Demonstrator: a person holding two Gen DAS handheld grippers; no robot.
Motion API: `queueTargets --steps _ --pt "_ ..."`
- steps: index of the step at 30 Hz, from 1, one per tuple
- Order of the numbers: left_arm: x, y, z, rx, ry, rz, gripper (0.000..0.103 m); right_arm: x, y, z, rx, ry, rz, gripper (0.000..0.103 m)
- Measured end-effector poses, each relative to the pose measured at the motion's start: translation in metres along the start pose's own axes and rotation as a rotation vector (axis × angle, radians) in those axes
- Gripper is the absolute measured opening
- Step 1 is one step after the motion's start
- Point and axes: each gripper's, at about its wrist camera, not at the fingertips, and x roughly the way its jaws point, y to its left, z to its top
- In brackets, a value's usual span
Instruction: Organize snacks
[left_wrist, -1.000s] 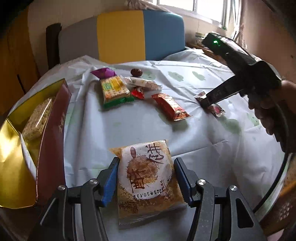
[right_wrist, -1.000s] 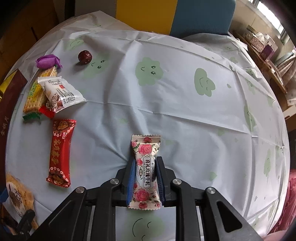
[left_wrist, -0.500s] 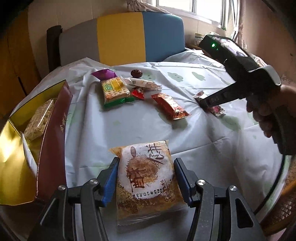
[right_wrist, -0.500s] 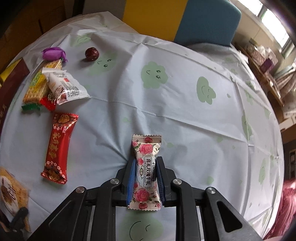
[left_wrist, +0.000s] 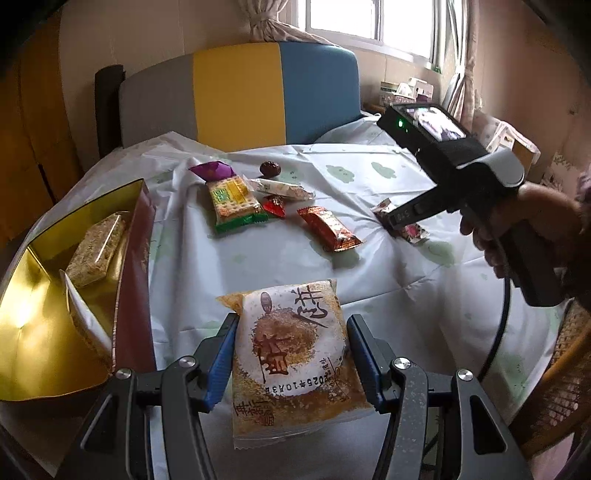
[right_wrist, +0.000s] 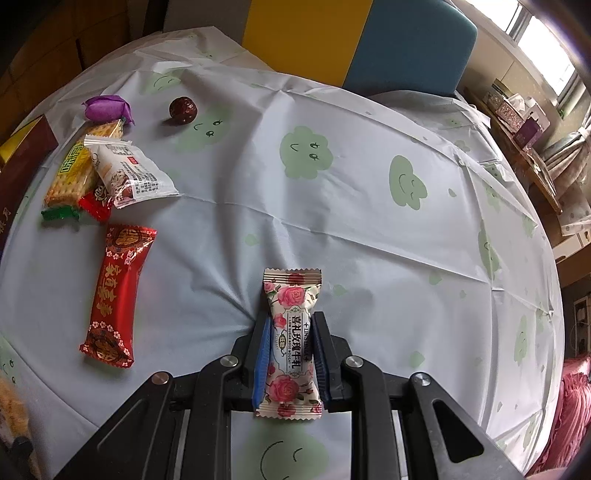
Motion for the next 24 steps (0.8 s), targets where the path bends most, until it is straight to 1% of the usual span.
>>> queueTargets --steps 3,9,14,18,24 --pt "-0.006 0.002 0.002 -0.012 -0.002 -0.007 0.059 0.000 0.000 0.000 -0.001 -0.002 -0.002 0.022" --pt "-0.028 0.009 0.010 -0.037 -0.035 -0.013 0.059 0.001 0.000 0.001 -0.013 -0.005 -0.013 0.022" --pt "-0.045 0.028 0.017 -0.099 -0.063 -0.009 0.059 0.001 0.002 0.000 -0.026 -0.010 -0.027 0.022" --pt "-0.056 0.050 0.021 -0.143 -0.085 0.026 0.059 0.001 0.003 -0.001 -0.030 -0.012 -0.034 0.022" --pt "-0.069 0.086 0.021 -0.216 -0.106 0.102 0.059 0.001 0.004 0.000 -0.034 -0.010 -0.037 0.022"
